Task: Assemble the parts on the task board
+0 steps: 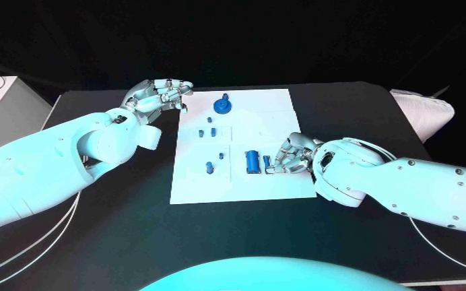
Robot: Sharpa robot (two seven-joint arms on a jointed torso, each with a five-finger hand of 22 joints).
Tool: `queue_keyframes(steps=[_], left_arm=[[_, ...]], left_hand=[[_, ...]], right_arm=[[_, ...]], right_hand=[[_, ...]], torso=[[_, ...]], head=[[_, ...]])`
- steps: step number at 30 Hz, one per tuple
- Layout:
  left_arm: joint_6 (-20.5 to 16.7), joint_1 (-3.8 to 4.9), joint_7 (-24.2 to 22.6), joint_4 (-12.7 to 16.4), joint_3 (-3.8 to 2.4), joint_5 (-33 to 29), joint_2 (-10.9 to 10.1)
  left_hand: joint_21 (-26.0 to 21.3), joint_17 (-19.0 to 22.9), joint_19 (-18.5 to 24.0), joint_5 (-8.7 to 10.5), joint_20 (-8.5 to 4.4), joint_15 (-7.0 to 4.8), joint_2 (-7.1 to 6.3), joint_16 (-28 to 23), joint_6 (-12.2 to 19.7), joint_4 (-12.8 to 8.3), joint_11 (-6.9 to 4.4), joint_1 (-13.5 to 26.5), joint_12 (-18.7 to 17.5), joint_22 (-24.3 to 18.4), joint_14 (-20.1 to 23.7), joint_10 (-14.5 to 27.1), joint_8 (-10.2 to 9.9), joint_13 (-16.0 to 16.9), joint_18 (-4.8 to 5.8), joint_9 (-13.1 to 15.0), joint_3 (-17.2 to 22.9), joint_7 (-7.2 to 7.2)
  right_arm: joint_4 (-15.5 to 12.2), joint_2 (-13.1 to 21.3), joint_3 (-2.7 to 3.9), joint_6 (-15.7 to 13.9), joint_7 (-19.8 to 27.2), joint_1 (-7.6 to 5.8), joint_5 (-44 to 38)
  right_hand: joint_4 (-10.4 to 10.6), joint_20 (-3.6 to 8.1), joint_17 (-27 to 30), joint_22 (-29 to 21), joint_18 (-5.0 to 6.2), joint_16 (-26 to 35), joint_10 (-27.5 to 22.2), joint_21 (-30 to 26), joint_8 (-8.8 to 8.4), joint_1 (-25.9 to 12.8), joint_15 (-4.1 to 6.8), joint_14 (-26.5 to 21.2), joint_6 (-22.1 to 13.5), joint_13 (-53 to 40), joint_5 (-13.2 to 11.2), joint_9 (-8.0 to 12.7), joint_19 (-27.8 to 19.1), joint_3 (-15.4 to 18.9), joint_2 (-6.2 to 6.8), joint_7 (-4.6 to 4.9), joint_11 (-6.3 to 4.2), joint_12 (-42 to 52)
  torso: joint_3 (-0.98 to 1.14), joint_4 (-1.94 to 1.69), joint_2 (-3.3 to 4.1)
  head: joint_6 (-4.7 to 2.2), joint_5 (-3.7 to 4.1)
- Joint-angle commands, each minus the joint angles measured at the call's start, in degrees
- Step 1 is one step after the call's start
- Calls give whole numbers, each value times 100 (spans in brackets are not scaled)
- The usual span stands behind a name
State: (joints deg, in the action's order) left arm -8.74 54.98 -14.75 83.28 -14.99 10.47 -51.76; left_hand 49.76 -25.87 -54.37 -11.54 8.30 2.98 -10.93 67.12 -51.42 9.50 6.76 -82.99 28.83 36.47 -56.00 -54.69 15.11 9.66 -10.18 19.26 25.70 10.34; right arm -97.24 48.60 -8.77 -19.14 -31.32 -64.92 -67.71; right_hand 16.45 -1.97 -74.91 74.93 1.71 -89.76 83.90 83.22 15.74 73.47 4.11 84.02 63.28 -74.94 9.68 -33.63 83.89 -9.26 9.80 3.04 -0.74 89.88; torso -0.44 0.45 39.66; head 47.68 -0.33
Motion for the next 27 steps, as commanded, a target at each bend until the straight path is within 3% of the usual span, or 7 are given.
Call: queue_keyframes(steps=[1,11,16,18,22,27], left_arm=[[89,1,-31,15,-3,15,2],[98,1,-23,12,-3,15,2],[102,0,-25,7,-3,15,7],[100,0,-27,2,-3,15,11],[93,-2,-37,-17,-3,12,28],[1,-19,-105,-52,-2,-9,67]], left_hand=[[-38,-5,-34,-18,3,-7,26,-32,2,35,3,16,-22,-8,-39,-18,12,-5,-35,-9,-14,21],[-38,-5,-34,-18,3,-7,26,-32,2,35,3,16,-22,-8,-39,-18,12,-5,-35,-9,-14,21],[-38,-5,-34,-18,3,-7,26,-32,2,35,3,16,-22,-8,-39,-18,12,-5,-35,-9,-14,21],[-38,-5,-34,-18,3,-7,26,-32,2,35,3,16,-22,-8,-39,-18,12,-5,-35,-9,-14,21],[-38,-5,-34,-18,3,-7,26,-32,2,35,3,16,-22,-8,-39,-18,12,-5,-35,-9,-14,21],[-44,-7,-34,-18,4,-7,24,-35,7,44,3,18,-23,-12,-37,-16,12,-5,-35,-12,-19,21]], right_arm=[[15,-8,-8,93,-21,26,-139],[-100,60,-6,-66,19,39,-73],[-200,161,4,-326,169,39,64],[-215,195,10,-457,270,35,151],[-173,260,27,-910,753,21,563],[136,262,48,-1463,1918,-14,1535]], right_hand=[[-4,45,-1509,1313,-38,-24,610,-29,33,59,55,598,26,-1506,49,11,463,-15,-31,-4,-44,12],[28,48,-1509,1311,-35,-24,610,-49,31,-22,53,598,27,-1506,275,28,461,64,13,8,-37,12],[41,35,-1509,1299,-24,-24,599,-113,23,-430,37,598,11,-1493,507,55,449,412,-19,26,-19,-18],[38,31,-1509,1284,-13,-24,579,-176,13,-512,32,598,-32,-1469,730,62,436,603,-51,36,-10,-71],[41,21,-1509,1244,15,-24,531,-340,-3,-622,17,598,-107,-1414,843,67,403,856,-123,60,10,-193],[28,-13,-1435,1132,88,15,432,-770,-77,-505,-25,579,-268,-1306,886,90,310,945,-267,121,62,-435]], torso=[[0,9,-2],[4,10,-8],[-2,16,-12],[-3,19,-15],[0,26,-23],[-7,57,-71]], head=[[5,-10],[-13,-11],[-39,-7],[-46,-5],[-80,-3],[-139,-12]])
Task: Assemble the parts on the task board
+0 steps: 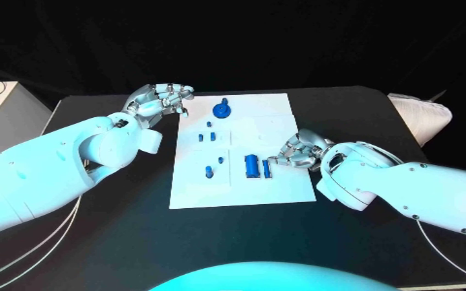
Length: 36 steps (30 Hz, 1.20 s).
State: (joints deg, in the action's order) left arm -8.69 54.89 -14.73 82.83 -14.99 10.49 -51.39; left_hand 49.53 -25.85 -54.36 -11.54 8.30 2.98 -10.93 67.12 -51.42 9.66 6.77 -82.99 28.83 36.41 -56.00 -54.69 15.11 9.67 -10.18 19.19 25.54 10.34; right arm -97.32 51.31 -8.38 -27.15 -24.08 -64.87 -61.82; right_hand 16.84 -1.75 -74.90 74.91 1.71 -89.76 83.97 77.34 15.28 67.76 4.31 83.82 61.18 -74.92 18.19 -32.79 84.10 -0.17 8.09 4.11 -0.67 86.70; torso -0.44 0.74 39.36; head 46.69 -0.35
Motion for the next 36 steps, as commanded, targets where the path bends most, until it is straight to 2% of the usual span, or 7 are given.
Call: queue_keyframes(steps=[1,25,26,28,29,35,36], left_arm=[[-36,-16,-131,-16,-2,-19,37],[-1153,-104,-980,-852,3,-329,699],[-884,-104,-676,-815,4,-240,654],[-920,-96,-688,-794,24,-251,655],[-955,-87,-699,-774,44,-262,655],[-1463,33,-857,-482,329,-416,658],[-1584,62,-895,-413,398,-453,658]], left_hand=[[-26,-8,-30,-17,5,-5,19,-41,13,31,3,21,-24,-8,-29,-15,9,-6,-34,-8,-7,21],[-3990,1460,972,1,816,732,12,-5221,419,429,468,-206,-2365,-2622,1153,66,-442,-603,7,-558,-479,-213],[-4953,2585,5436,1154,-830,-298,1093,-6712,5142,-966,-677,2372,-2883,-3641,5600,5469,-1511,-967,1018,-1919,-2554,-1034],[-4953,2585,5436,1154,-830,-298,1093,-6712,5142,-966,-677,2602,-2883,-3641,5600,5469,-1511,-967,1018,-1919,-2554,-1034],[-4953,2585,5436,1154,-830,-298,1093,-6712,5142,-966,-677,2814,-2883,-3641,5600,5469,-1511,-967,1018,-1919,-2554,-1034],[-4953,2585,5436,1154,-830,-298,1093,-6712,5142,-966,-677,4090,-2883,-3641,5600,5469,-1511,-967,1018,-1919,-2554,-1034],[-4953,2585,5436,1154,-830,-298,1093,-6712,5142,-966,-677,4256,-2883,-3641,5600,5469,-1511,-967,1018,-1919,-2554,-1034]], right_arm=[[239,-26,11,-732,1450,-31,1163],[3183,-1320,171,81,4770,-78,4582],[3093,-1274,162,-328,4175,-86,4013],[3057,-1265,172,-349,4193,-77,4046],[3021,-1256,183,-370,4212,-69,4079],[2514,-1124,328,-665,4473,51,4546],[2392,-1092,363,-735,4535,80,4658]], right_hand=[[-16,-47,-1380,1094,111,45,387,-325,-61,158,-61,584,-126,-1268,50,16,257,35,-139,39,75,-202],[-137,-1047,4889,-4647,885,7360,-2265,-7379,-802,1479,-1017,-2418,-890,6225,-621,966,-2696,-2220,359,725,890,-7932],[-1684,175,7490,-7491,-171,8976,-4123,-7734,-1528,-992,-431,-4206,-6118,7492,-1819,3279,-8410,17,-809,-411,67,-8670],[-1684,175,7490,-7491,-171,8976,-4309,-7734,-1528,-1256,-431,-8382,-6118,7492,-1819,3279,-8410,17,-809,-411,67,-8670],[-1684,175,7490,-7491,-171,8976,-8397,-7734,-1528,-1461,-431,-8382,-6118,7492,-1819,3279,-8410,17,-809,-411,67,-8670],[-1684,175,7490,-7491,-171,8976,-8397,-7734,-1528,-2701,-431,-8382,-6118,7492,-1819,3279,-8410,17,-809,-411,67,-8670],[-1684,175,7490,-7491,-171,8976,-8397,-7734,-1528,-6776,-431,-8382,-6118,7492,-1819,3279,-8410,17,-809,-411,67,-8670]], torso=[[-11,39,-55],[20,125,-304],[-5,135,-276],[-3,128,-295],[-2,121,-312],[19,34,-537],[26,4,-617]], head=[[-54,-17],[-792,-126],[-724,-122],[-741,-117],[-758,-112],[-968,-46],[-1042,-23]])
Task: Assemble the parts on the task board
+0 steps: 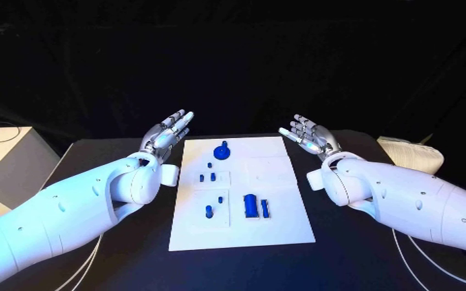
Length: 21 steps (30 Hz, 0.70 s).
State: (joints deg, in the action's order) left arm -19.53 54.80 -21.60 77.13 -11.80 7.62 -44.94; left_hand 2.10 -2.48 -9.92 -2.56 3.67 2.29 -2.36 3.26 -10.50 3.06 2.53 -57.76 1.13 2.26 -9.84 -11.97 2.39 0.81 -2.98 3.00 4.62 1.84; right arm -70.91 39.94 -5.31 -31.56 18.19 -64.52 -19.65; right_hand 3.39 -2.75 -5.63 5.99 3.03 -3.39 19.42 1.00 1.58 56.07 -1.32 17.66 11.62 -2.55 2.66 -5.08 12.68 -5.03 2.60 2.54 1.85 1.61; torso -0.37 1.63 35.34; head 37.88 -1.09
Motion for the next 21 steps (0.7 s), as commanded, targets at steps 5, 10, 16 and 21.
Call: queue_keyframes(steps=[5,10,16,21], left_arm=[[-1264,252,-447,596,508,-398,18],[-1995,426,-675,1016,919,-621,22],[-2421,527,-808,1261,1159,-750,25],[-2458,536,-820,1282,1180,-762,25]], left_hand=[[-210,248,992,256,-367,-229,236,-326,1050,-306,-253,5776,-113,-226,984,1197,-239,-81,298,-300,-462,-184],[-210,248,992,256,-367,-229,236,-326,1050,-306,-253,5776,-113,-226,984,1197,-239,-81,298,-300,-462,-184],[-210,248,992,256,-367,-229,236,-326,1050,-306,-253,5776,-113,-226,984,1197,-239,-81,298,-300,-462,-184],[-210,248,992,256,-367,-229,236,-326,1050,-306,-253,5776,-113,-226,984,1197,-239,-81,298,-300,-462,-184]], right_arm=[[-989,237,268,-723,689,219,1121],[-1607,398,446,-1083,1007,366,1691],[-1901,474,530,-1254,1158,435,1962],[-1905,475,531,-1256,1160,436,1965]], right_hand=[[-339,275,563,-599,-303,339,-1942,-100,-158,-5607,132,-1766,-1162,255,-266,508,-1268,503,-260,-254,-185,-161],[-339,275,563,-599,-303,339,-1942,-100,-158,-5607,132,-1766,-1162,255,-266,508,-1268,503,-260,-254,-185,-161],[-339,275,563,-599,-303,339,-1942,-100,-158,-5607,132,-1766,-1162,255,-266,508,-1268,503,-260,-254,-185,-161],[-339,275,563,-599,-303,339,-1942,-100,-158,-5607,132,-1766,-1162,255,-266,508,-1268,503,-260,-254,-185,-161]], torso=[[34,-150,-383],[37,-163,-416],[37,-163,-416],[37,-163,-416]], head=[[-319,100],[-350,109],[-350,109],[-350,109]])
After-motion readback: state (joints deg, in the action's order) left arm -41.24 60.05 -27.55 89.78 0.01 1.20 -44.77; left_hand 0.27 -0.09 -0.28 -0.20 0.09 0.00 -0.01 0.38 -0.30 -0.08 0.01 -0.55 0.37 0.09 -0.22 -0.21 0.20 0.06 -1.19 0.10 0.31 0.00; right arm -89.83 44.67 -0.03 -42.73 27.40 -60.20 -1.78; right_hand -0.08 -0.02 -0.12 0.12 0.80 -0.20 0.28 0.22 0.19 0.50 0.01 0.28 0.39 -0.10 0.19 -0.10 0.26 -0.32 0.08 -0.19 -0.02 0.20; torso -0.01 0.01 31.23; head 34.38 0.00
